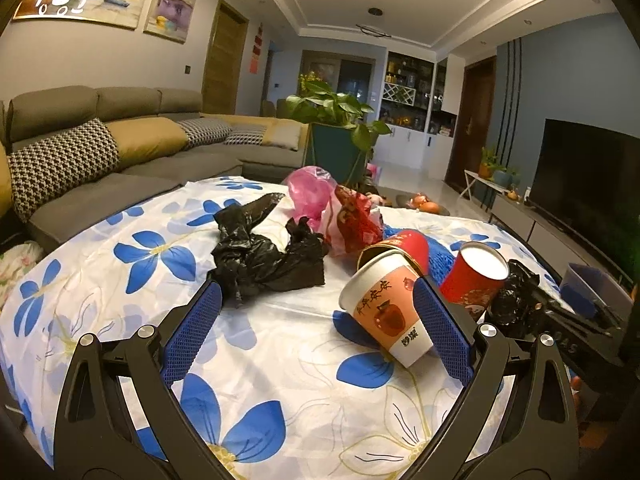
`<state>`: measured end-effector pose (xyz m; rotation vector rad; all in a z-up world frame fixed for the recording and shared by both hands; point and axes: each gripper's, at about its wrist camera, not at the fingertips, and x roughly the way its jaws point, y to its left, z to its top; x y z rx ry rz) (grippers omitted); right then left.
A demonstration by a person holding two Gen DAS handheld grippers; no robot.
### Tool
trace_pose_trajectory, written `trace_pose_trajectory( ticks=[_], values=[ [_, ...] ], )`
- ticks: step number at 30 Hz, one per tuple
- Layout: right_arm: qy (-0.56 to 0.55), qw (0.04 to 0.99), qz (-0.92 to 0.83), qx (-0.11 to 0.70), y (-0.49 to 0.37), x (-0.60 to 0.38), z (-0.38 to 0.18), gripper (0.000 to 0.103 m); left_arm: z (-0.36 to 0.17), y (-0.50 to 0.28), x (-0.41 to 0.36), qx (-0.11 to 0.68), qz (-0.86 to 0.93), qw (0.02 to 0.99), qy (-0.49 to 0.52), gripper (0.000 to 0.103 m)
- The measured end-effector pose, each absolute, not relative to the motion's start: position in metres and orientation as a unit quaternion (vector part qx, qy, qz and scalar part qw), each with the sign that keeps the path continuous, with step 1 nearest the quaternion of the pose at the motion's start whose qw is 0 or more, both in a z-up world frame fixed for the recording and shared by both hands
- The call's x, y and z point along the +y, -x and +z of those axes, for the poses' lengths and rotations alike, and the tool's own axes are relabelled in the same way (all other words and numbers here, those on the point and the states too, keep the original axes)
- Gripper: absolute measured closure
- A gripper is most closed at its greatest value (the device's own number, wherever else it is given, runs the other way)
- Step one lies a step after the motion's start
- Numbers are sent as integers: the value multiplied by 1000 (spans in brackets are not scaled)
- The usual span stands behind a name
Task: Collect trash
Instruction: 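Grasp the black plastic bag with the right tool while the left tool grasps the white apple-print paper cup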
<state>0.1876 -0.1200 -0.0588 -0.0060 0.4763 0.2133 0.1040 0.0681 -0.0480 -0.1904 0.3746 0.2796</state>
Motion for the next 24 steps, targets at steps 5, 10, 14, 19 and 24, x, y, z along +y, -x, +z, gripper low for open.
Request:
trace_pose_trajectory(
  ticks=[5,10,14,19,24],
  values=[
    [3,954,123,273,-201,-116,-69,45,-51,-109,65,193,131,968,96,8],
    [6,946,159,283,-198,-112,-74,81,-55,-115,59,201,121,967,97,8],
    [-1,949,166,270,-187,-116,-71,94,-59,-122,53,213,108,966,98,8],
    [-25,956,152,250,-172,-135,-65,95,-63,-138,43,234,94,963,100,8],
    [-38,962,138,234,-157,-153,-59,95,-67,-157,39,254,87,957,108,8]
  ],
)
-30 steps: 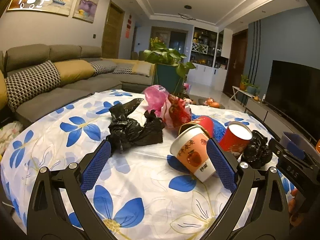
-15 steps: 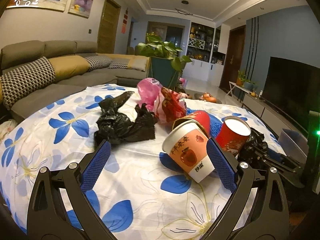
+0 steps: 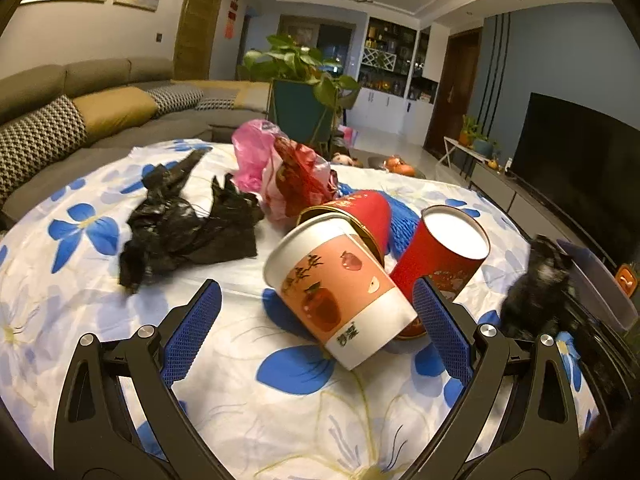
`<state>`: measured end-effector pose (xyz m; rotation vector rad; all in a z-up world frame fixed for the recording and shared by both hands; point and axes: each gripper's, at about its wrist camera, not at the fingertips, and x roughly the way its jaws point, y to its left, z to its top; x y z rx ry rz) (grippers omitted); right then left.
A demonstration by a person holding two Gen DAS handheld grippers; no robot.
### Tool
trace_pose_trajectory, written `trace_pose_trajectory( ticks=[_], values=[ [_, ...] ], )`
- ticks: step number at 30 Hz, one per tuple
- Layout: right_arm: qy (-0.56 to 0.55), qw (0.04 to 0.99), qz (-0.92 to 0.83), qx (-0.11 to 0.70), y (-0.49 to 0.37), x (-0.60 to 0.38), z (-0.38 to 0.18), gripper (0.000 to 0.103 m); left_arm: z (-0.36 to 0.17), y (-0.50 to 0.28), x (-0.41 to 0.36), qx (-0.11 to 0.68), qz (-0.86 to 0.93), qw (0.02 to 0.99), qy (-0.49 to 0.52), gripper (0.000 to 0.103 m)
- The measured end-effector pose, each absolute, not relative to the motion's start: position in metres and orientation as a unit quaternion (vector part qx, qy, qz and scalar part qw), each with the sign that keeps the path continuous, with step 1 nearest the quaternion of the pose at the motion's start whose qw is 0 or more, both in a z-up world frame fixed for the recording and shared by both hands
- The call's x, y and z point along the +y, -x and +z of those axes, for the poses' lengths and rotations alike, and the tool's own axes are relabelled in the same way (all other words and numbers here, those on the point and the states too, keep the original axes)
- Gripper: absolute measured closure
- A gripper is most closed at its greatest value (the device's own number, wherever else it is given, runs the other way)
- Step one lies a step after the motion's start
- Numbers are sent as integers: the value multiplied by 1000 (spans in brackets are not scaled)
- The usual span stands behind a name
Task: Collect trash
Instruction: 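Grasp the black plastic bag with the right tool while the left tool grasps the white apple-print paper cup, then lift the black bag and paper cup and carry both over the grey bin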
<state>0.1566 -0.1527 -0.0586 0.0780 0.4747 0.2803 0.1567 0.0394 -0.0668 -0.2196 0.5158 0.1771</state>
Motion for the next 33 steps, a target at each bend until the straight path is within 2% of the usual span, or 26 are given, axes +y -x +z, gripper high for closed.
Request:
trace_pose_trajectory(
  ticks=[7,9,13,18,33],
  values=[
    [-42,961,144,233,-149,-161,-57,96,-76,-178,38,292,77,947,109,10],
    [-41,960,148,233,-147,-161,-56,95,-81,-181,42,303,58,943,124,14],
    [-43,960,151,231,-145,-164,-55,96,-85,-181,51,307,38,939,153,30],
    [-46,959,157,232,-143,-166,-54,96,-88,-173,52,299,13,941,158,40],
    [-48,961,160,221,-124,-169,-44,95,-62,-115,54,240,-10,960,144,42]
  ],
)
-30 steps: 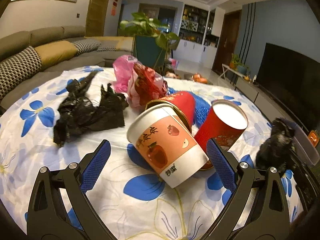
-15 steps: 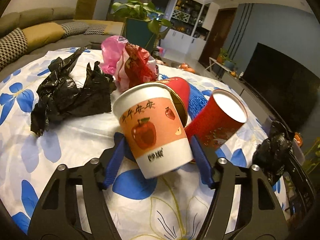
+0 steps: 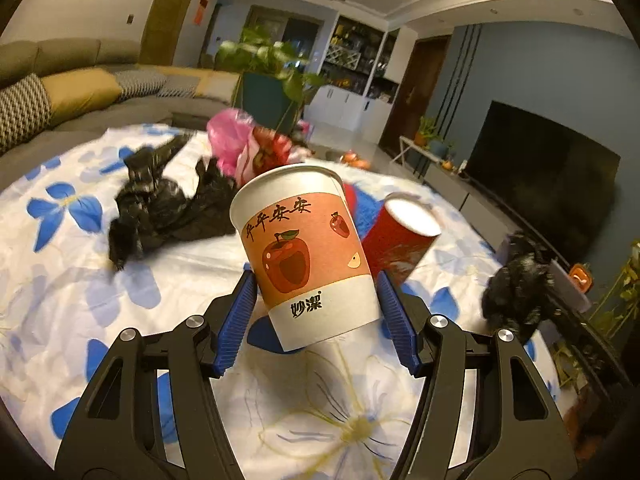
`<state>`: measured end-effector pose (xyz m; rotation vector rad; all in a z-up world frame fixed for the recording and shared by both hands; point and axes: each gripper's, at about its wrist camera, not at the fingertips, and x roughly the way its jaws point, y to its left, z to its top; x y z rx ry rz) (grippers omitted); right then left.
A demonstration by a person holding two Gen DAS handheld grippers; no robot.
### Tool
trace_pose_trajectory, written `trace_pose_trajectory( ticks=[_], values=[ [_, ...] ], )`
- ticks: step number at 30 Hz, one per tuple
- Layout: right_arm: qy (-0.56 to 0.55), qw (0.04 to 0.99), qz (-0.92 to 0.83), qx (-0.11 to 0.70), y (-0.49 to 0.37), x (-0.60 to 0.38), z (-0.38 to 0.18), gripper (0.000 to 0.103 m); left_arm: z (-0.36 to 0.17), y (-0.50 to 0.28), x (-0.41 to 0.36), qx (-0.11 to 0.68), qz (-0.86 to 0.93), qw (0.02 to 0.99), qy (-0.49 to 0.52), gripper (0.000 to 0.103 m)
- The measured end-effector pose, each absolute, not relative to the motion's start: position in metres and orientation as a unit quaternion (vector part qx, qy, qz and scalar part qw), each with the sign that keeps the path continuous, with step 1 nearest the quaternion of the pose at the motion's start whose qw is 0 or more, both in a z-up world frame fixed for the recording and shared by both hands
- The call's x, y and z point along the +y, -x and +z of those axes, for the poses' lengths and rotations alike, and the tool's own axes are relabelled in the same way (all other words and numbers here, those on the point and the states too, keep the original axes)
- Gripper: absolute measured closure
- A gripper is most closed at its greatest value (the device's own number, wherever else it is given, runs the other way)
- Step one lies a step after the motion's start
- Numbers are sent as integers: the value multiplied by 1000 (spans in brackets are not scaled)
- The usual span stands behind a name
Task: Collect trash
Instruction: 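Lift the black bag and paper cup and carry both over the grey bin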
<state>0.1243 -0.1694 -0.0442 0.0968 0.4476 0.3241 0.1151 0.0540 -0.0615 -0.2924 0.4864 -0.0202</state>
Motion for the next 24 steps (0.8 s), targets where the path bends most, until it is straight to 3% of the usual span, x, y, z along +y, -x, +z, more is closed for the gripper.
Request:
trace_pose_trajectory(
  ticks=[24],
  values=[
    [-59,975,129,169,-87,-216,-15,95,-4,-88,-43,177,-119,975,66,42]
  ],
)
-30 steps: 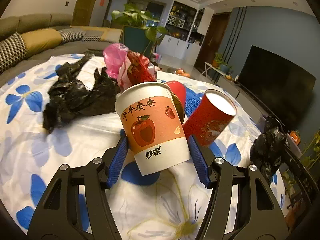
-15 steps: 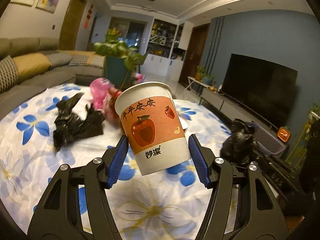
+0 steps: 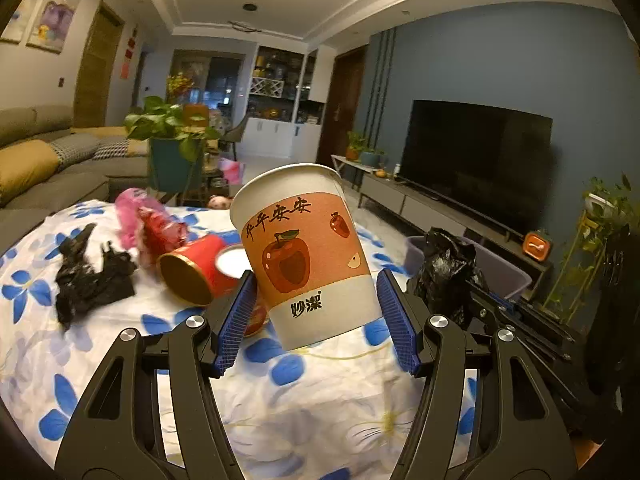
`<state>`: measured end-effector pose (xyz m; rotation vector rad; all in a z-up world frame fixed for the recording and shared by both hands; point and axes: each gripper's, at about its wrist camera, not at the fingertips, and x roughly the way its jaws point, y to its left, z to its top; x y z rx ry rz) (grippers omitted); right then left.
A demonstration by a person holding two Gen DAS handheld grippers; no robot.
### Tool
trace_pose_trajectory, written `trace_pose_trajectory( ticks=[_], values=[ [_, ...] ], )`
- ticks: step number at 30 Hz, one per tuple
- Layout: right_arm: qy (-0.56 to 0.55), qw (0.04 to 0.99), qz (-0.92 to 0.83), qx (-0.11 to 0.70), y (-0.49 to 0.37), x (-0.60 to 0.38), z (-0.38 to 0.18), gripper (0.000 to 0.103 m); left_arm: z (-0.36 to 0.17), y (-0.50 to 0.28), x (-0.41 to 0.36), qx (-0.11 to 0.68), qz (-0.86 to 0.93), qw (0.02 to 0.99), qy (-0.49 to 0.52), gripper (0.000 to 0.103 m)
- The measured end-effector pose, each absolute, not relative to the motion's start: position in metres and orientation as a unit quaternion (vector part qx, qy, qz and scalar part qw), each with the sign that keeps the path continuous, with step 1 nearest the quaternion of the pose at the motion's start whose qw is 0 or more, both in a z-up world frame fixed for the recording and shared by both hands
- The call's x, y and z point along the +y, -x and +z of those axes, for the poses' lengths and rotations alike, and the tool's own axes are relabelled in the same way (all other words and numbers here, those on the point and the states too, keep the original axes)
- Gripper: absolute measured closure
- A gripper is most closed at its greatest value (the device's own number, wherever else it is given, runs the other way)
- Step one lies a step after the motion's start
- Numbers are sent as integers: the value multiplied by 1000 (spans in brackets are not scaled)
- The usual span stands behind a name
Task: Collect trash
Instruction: 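Lift the black bag and paper cup and carry both over the grey bin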
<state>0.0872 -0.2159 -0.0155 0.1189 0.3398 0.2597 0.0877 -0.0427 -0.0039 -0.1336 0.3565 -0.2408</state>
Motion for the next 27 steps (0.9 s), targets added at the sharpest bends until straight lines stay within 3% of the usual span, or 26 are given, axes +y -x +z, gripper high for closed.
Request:
trace_pose_trajectory(
  ticks=[27],
  values=[
    [-48,995,-36,74,-103,-355,23,95,29,-151,-199,130,-227,965,15,42]
  ],
)
